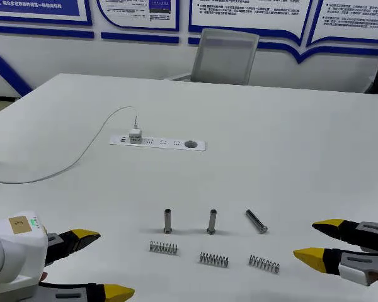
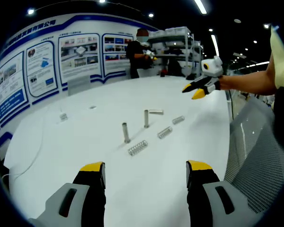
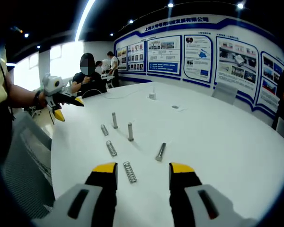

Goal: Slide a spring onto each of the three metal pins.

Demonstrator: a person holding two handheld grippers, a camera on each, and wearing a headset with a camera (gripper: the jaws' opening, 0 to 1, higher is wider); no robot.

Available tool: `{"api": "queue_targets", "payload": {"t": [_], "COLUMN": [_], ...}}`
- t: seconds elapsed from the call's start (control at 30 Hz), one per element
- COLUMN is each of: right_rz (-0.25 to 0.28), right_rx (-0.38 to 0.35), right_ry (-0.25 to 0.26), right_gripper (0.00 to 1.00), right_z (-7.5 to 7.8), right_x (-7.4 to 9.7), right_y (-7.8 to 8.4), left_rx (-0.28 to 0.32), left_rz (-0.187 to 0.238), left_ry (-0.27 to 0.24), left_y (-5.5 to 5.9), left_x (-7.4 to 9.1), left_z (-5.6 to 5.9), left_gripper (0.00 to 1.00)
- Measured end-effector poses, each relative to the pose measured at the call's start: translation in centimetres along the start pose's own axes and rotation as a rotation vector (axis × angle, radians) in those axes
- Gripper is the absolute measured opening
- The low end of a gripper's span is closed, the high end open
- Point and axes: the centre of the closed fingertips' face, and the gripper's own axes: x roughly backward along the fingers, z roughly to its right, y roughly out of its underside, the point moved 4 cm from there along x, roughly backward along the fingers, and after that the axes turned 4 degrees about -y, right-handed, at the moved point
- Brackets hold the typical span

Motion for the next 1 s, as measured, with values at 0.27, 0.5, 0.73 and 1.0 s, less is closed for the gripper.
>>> {"api": "queue_targets", "payload": {"t": [0.27,0.5,0.73,1.0], "right_rz": [-0.032,-0.061,-0.103,-0.158], "right_rx": [-0.002,-0.013,-0.012,-0.018], "right_ry": [0.014,0.036,0.052,0.064], "right_gripper": [0.4,0.34,0.32,0.29], "right_z": [1.7,3.0,4.1,4.5], "right_x": [-1.8,-3.6,-5.6,-7.6], "right_y": [-1.0,-1.6,-1.7,-2.1], "left_rx": [-0.001,-0.001,0.006,0.006], "left_rz": [0.004,0.005,0.003,-0.001], "left_ry": [-0.005,-0.012,-0.023,-0.018], "left_y": [-0.1,-0.1,0.1,-0.1], "left_x": [0.1,0.3,0.7,0.4], "left_z": [0.1,0.1,-0.1,0.0], "left_gripper": [0.7,0.7,0.7,0.69]}}
